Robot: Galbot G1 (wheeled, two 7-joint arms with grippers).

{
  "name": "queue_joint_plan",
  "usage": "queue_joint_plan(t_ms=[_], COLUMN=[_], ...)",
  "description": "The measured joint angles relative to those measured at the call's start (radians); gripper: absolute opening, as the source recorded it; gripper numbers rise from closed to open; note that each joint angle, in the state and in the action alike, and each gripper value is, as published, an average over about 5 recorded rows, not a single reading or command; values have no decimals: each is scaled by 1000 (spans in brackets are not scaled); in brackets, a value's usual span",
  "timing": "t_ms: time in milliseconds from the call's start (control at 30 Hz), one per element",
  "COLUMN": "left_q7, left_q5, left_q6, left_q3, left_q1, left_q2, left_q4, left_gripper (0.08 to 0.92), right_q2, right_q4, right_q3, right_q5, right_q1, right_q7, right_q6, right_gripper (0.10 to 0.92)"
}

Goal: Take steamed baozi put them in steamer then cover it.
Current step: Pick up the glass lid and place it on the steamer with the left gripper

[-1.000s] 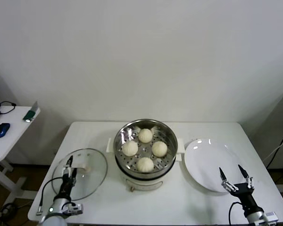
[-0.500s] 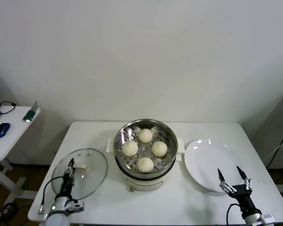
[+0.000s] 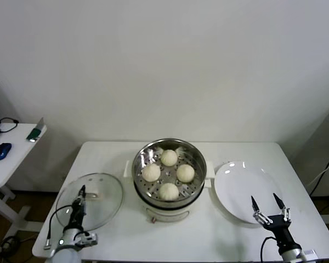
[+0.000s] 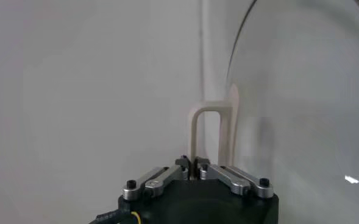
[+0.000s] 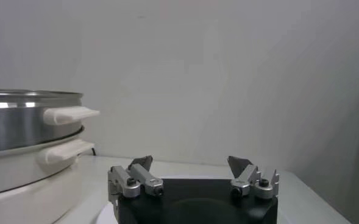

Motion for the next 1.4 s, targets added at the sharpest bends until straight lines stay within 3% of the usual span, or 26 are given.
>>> queue_joint_plan(t_ms=[433,833,1100,1400], left_q7=[97,285,389,496], left_q5=[-166,-321,-270,-147], left_q6=[43,237,370,487], left_q3=[-27,7,132,309], left_q1=[41,24,-31,-106], left_q2=[96,232,235,174], left_q4=[-211,-499,-601,-632], left_gripper=[148,148,148,148], right_q2=[6,21,25,23], right_q4=[20,17,8,-11], right_q3=[9,2,-4,-11], right_q5=[-36,-73,-86,-90], right_q1=[-12,-2,13,25], right_q7=[14,24,27,27], right_q6=[-25,-40,-41,-33], right_gripper=[823,823,823,823])
